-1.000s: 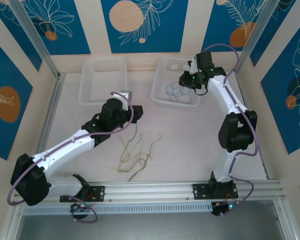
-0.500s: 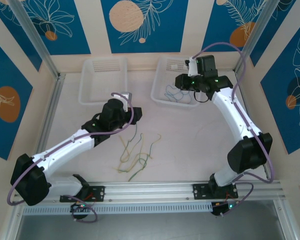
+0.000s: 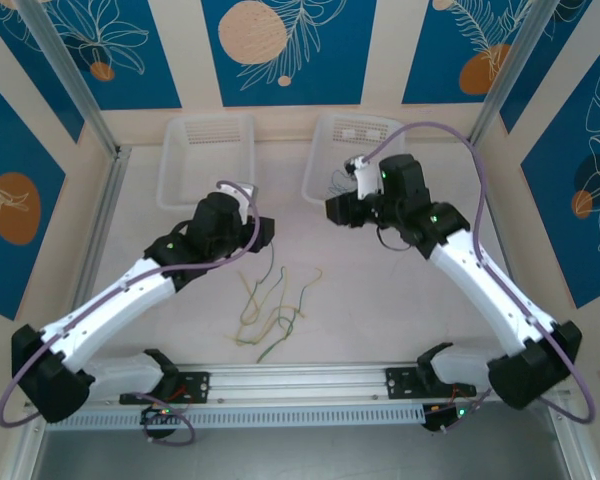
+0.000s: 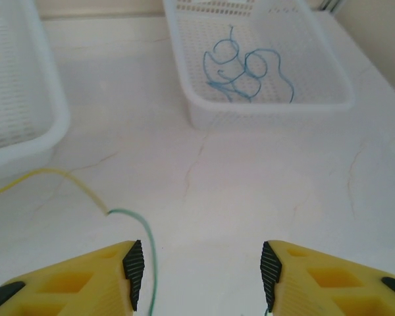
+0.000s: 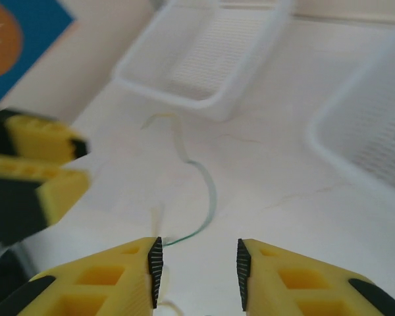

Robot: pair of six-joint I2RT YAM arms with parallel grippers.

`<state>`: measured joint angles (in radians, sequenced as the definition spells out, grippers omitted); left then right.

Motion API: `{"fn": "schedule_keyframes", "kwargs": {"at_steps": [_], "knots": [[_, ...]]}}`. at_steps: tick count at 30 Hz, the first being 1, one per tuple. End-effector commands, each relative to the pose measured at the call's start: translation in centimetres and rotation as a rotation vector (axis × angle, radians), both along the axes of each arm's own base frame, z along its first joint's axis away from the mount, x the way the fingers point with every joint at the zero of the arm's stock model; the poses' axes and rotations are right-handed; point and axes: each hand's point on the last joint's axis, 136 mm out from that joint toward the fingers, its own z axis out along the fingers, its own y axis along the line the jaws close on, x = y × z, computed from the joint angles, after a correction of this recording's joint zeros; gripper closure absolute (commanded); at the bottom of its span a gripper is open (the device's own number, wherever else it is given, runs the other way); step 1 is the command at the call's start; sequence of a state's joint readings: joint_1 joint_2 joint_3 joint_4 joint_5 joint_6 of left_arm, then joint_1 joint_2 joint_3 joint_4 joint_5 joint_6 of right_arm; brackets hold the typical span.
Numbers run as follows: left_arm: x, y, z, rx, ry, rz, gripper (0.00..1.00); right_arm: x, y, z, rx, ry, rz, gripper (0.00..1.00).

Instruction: Untangle the cables

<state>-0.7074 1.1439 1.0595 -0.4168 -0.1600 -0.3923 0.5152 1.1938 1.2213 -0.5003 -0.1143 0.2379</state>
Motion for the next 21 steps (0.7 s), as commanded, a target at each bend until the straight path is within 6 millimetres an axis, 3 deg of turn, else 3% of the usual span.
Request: {"fn": "schedule_keyframes", "kwargs": {"at_steps": [1, 6, 11, 15, 21], "knots": [[-3.3, 3.8, -0.7, 0.142, 0.075, 0.03, 0.43, -3.3, 2.1, -0.7, 0.033, 0.026, 0.14, 0.62], [-6.9, 5.2, -3.8, 0.163, 0.194, -0.008, 0.4, -7.0, 4.0, -4.5, 0.041, 0.216, 0.207, 0.63], [-8.6, 3.4, -8.0, 0.137, 0.312, -0.11, 0.4, -9.7, 6.5, -7.7, 0.049, 0.375, 0.291, 0.63], [-9.1, 1.7, -10.5, 0.149, 0.378, -0.175, 0.43, -10.5, 8.0, -11.3, -0.013, 0.489, 0.301, 0.63], [-9.9, 2.2, -14.0, 0.241, 0.48, -0.17, 0.41, -11.1, 7.9, -16.0, -0.139, 0.57, 0.267, 0.61]]}}
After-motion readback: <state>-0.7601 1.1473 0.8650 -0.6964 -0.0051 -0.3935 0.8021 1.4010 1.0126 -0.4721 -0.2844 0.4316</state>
